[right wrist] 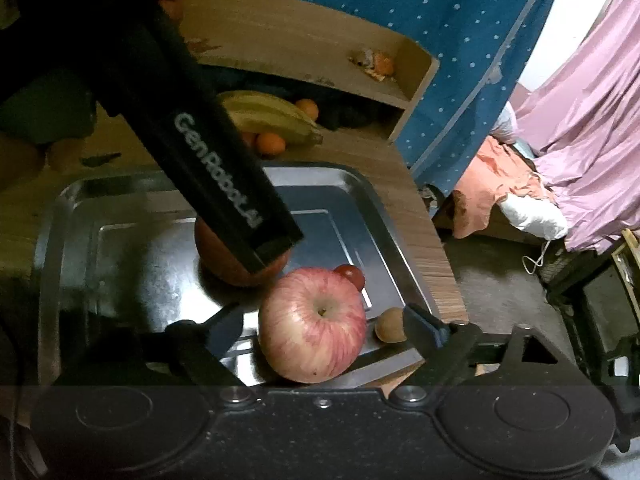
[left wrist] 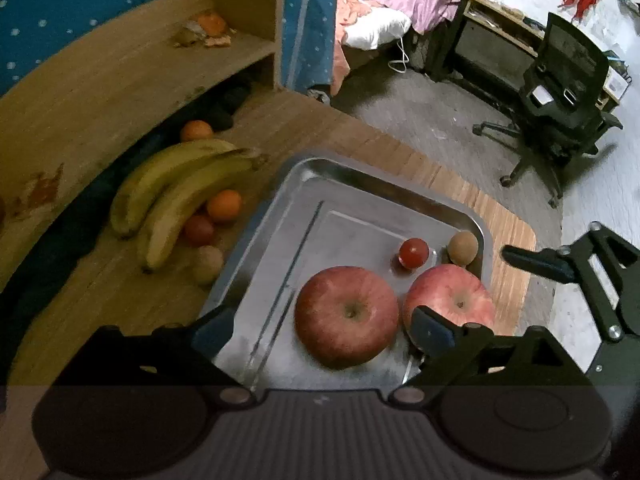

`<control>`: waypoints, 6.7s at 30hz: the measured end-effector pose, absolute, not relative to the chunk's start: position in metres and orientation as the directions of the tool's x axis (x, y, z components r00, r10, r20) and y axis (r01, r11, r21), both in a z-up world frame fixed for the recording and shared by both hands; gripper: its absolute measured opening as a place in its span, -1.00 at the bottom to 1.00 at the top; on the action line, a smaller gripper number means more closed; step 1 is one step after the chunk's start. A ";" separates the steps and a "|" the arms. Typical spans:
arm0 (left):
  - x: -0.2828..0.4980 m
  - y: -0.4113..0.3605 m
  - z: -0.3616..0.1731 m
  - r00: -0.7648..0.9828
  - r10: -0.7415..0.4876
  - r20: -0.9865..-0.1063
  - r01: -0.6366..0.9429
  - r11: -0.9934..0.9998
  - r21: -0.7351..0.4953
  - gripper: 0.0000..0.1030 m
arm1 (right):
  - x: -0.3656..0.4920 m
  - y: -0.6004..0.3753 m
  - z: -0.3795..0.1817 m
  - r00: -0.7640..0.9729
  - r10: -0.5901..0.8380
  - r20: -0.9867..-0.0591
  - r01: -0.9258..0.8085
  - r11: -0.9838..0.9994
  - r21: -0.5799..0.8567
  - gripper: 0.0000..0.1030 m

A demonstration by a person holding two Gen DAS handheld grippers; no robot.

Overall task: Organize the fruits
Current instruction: 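Open both tools to release the apples in the tray and lift away, then move both tools from the tray toward the bananas on the desk, then lower both tools around the yellow banana and close them on it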

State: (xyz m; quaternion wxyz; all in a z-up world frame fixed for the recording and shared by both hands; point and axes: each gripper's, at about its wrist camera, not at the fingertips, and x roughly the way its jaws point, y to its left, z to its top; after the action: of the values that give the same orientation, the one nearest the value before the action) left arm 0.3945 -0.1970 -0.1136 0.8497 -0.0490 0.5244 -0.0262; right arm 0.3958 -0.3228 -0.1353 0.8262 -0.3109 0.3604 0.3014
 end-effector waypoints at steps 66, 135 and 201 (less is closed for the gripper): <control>0.239 -0.016 -0.102 0.415 0.193 -0.889 -0.530 0.846 -0.063 0.99 | 0.331 -0.210 -0.099 0.337 0.490 -0.804 -0.913 0.380 -0.151 0.98; 0.460 -0.068 -0.135 0.425 0.044 -0.904 -0.278 0.957 -0.084 0.99 | 0.500 -0.207 -0.166 0.331 0.454 -0.827 -0.871 0.485 -0.083 0.98; 0.466 -0.066 -0.149 0.411 -0.054 -0.910 -0.204 0.967 -0.150 -0.33 | 0.534 -0.204 -0.184 0.269 0.504 -0.821 -0.868 0.495 0.020 -0.44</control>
State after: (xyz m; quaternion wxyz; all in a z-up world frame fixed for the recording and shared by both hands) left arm 0.4655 -0.0659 -0.1492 0.8315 -0.1194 0.5407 0.0451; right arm 0.5338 -0.2036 -0.1838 0.7640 -0.2248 0.4050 0.4491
